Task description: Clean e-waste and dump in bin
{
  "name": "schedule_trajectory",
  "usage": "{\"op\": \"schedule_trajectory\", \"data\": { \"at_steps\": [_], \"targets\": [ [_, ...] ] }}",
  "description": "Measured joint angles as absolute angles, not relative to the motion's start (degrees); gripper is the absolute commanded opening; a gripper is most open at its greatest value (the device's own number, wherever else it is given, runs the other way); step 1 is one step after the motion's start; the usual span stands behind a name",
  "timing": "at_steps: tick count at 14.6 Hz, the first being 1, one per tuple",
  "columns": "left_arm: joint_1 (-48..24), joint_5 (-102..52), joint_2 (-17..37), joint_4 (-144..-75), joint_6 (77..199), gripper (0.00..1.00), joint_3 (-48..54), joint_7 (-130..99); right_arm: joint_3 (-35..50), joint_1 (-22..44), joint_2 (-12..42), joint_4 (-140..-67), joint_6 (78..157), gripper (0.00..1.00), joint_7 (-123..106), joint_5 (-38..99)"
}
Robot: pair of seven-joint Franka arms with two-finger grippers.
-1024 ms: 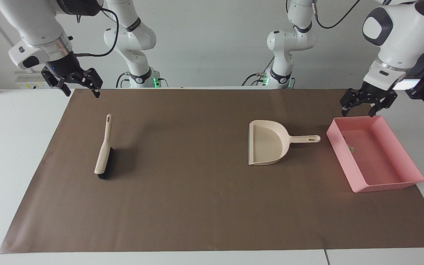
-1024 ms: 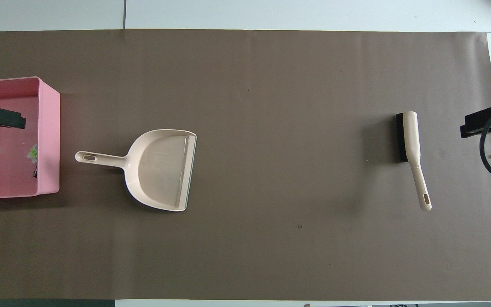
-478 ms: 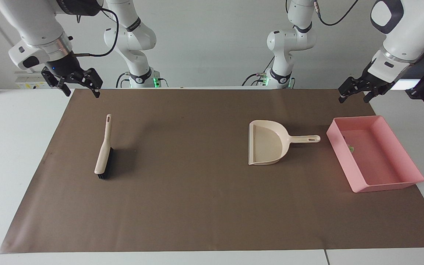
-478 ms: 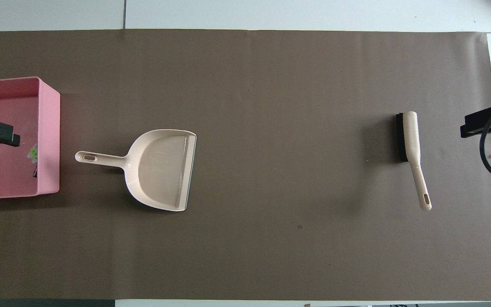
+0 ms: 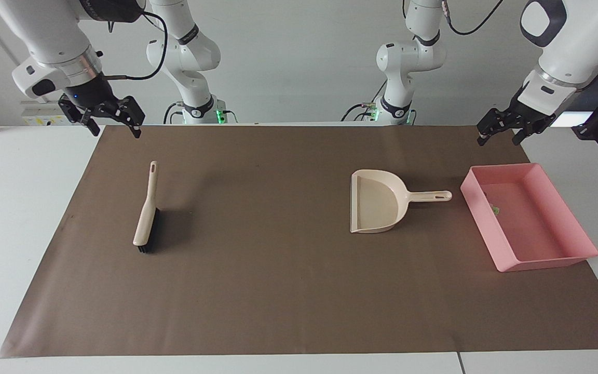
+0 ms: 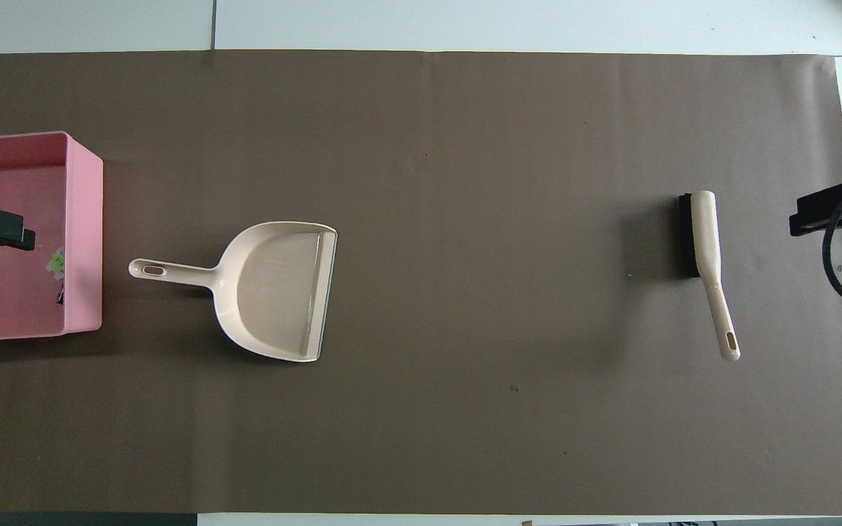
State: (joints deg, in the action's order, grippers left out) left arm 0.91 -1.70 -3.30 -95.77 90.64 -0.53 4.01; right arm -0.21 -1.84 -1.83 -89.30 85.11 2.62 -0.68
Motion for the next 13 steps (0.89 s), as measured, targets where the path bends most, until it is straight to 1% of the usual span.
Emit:
{"op": "schedule_trajectory", "data": {
  "at_steps": [13],
  "targets": [
    [2.84,-1.27,-3.3,-95.84,92.13,0.99,-0.51,4.0,-0.21,-1.84,-1.83,-89.3,85.11,0.99,2.62,-0.68]
  ]
}}
